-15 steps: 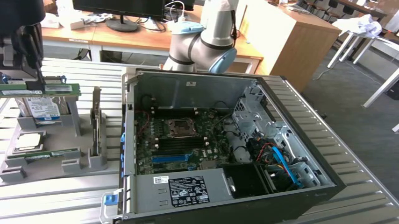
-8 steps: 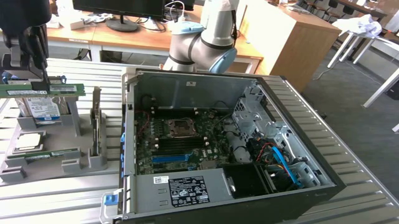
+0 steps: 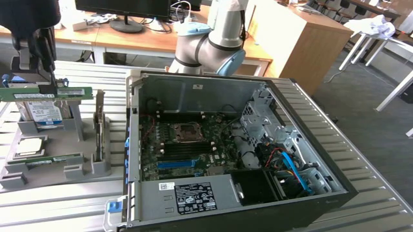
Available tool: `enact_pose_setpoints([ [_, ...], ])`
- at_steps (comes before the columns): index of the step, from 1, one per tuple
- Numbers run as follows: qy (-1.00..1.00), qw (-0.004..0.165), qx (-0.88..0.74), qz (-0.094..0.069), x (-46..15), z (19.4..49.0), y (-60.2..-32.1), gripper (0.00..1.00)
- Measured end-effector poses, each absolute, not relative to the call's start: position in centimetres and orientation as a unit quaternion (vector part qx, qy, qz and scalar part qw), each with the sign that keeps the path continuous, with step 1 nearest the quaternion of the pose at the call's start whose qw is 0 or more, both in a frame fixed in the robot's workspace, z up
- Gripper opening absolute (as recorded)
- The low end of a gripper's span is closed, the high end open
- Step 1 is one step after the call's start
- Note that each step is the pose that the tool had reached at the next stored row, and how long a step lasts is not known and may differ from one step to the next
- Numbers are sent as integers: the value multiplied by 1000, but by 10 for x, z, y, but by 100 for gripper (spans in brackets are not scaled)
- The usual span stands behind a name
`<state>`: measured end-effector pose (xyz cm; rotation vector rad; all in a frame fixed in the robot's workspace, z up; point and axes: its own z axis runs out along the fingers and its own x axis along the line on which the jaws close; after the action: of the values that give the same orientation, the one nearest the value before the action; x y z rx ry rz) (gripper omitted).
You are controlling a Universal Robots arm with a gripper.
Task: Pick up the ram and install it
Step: 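Pick up the ram and move it above insertion slot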
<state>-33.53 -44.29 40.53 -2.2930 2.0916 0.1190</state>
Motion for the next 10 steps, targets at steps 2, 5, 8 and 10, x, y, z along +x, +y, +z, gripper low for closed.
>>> enact_pose_setpoints([
  [2,673,18,-738,38,-333,405,-443,12],
  [5,673,18,-738,38,-330,405,-443,12],
  [8,673,18,-738,38,-327,405,-443,12],
  [10,673,18,-738,38,-324,405,-443,12],
])
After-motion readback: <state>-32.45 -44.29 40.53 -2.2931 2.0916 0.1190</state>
